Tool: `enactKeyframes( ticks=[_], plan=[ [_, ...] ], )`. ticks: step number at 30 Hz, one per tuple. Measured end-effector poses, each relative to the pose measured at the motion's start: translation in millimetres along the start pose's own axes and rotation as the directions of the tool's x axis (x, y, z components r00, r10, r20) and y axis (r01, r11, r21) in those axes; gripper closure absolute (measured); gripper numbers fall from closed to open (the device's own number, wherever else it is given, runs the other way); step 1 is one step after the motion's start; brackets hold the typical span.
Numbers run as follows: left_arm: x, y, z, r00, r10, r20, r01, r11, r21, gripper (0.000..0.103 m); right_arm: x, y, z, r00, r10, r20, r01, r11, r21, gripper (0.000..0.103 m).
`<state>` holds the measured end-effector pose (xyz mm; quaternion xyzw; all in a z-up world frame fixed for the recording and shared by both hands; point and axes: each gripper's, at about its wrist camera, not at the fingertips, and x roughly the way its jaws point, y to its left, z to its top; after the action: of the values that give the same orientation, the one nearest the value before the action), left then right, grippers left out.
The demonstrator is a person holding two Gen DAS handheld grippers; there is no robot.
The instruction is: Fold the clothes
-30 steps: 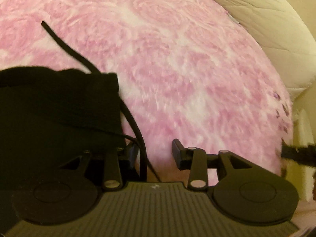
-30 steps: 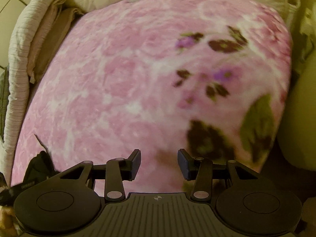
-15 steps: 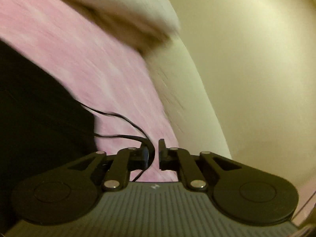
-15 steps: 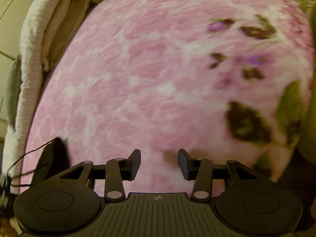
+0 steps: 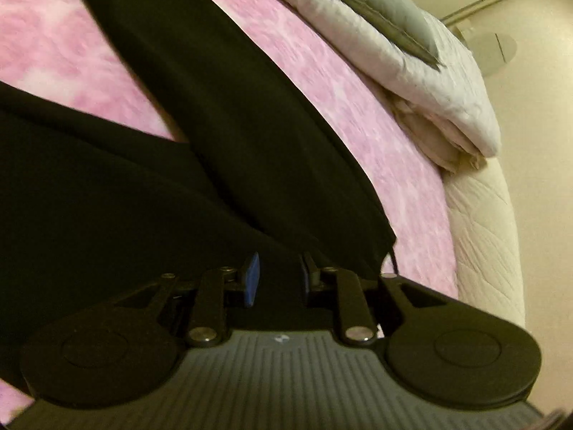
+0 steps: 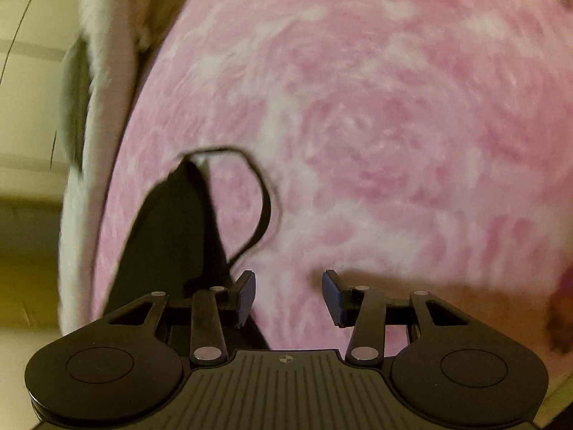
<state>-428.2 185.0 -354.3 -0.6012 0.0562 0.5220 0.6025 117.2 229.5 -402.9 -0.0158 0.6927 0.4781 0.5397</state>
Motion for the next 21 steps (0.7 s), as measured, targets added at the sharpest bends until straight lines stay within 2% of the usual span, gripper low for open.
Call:
enactKeyframes(
  ticks=[2, 5, 12, 14, 15, 21],
  plan=[
    [7, -1, 3, 1.000, -0.008, -0.004, 0.008, 1.000, 0.012, 0.083, 5, -5, 3, 1.000, 0.013, 0.024, -0.014, 0.998, 0.058, 0.058],
    [12, 3, 6, 1.000, 0.004, -0.009, -0.003, 0.999, 0.053, 0.083, 6, -6, 14, 0.994, 0.030, 0.102, -0.036, 0.997, 0.065, 0.058],
    [-12, 23, 16, 0.998, 0.068, -0.003, -0.067, 0.995, 0.070, 0.083, 5, 41, 2, 0.982, 0.101, 0.162, -0.078, 0.987, -0.143, 0.059],
    [-20, 30, 21, 0.997, 0.082, 0.010, -0.082, 0.995, 0.056, 0.083, 5, 55, -1, 0.977, 0.123, 0.176, -0.086, 0.975, -0.203, 0.091],
    [-24, 34, 24, 0.996, 0.089, 0.016, -0.090, 0.995, 0.048, 0.083, 5, 62, -3, 0.974, 0.135, 0.182, -0.090, 0.968, -0.232, 0.103],
    [-55, 56, 35, 0.991, 0.125, 0.054, -0.125, 0.992, -0.001, 0.083, 5, 102, -14, 0.955, 0.206, 0.213, -0.106, 0.908, -0.405, 0.103]
  ],
)
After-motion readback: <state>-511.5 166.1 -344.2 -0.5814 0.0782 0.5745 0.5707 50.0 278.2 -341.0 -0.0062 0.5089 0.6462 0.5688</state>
